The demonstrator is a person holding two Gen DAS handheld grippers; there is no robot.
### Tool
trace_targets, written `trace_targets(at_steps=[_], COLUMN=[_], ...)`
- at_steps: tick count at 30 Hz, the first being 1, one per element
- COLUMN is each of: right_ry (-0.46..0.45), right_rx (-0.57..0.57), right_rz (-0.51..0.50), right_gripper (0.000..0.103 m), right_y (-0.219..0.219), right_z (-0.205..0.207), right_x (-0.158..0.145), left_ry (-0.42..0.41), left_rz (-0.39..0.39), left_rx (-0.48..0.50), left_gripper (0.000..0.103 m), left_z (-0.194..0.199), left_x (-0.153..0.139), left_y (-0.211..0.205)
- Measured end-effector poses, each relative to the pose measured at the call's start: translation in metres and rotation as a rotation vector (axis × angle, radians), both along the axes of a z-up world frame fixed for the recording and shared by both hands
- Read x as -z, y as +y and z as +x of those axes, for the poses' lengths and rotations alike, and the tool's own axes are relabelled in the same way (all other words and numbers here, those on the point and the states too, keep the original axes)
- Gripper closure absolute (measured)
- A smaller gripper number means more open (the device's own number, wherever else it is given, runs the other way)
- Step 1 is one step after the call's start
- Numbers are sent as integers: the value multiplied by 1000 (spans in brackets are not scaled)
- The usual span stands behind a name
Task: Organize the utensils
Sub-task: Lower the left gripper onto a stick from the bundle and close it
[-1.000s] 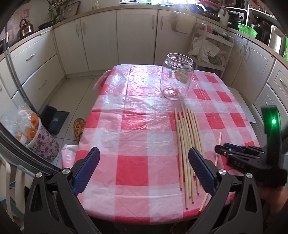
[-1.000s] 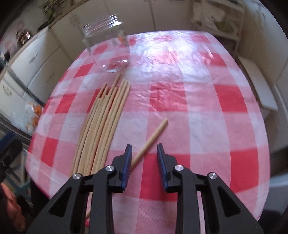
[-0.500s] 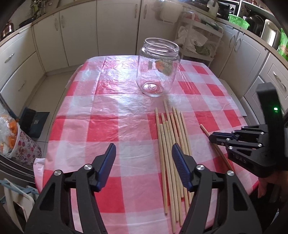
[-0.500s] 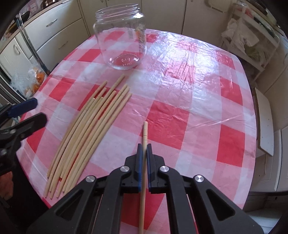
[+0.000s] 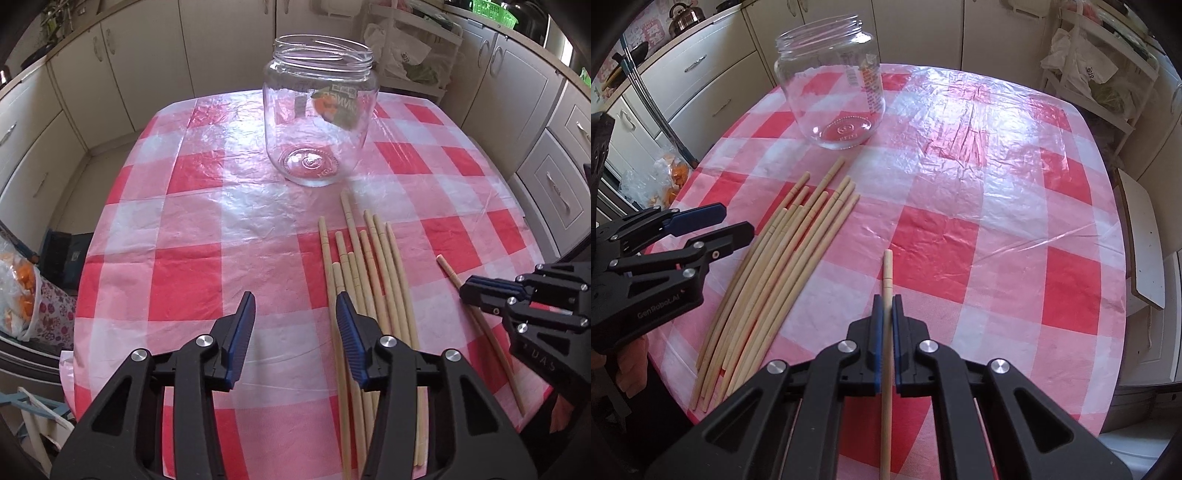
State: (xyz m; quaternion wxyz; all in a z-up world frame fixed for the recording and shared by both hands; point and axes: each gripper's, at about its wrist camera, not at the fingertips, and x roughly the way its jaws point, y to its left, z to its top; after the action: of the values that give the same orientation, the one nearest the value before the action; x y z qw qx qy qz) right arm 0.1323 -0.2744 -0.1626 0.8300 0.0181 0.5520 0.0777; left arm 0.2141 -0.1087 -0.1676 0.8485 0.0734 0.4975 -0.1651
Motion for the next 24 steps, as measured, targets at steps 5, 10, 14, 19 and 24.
trace_targets(at_steps=[5,10,14,19,24], right_ry=[-15,-15,-8,-7,-14], right_rx=[-8,-10,-24,-32,6], right_rz=[2,17,20,30,91], right_gripper=[97,97,97,98,98], right_y=[0,-3,-4,-5,-13], right_z=[-2,-2,-1,0,-1], right_x=[0,0,-1,-1,1], left_ry=[-12,-3,9,5,26], left_rz=[32,60,92,105,53], left_rx=[-5,-25,-31,-5,37], left_gripper=[60,64,76,97,98], left_z=[13,30,40,44,40], left_x=[2,6,9,11,6], left_y=[-15,-24,-31,-41,-38])
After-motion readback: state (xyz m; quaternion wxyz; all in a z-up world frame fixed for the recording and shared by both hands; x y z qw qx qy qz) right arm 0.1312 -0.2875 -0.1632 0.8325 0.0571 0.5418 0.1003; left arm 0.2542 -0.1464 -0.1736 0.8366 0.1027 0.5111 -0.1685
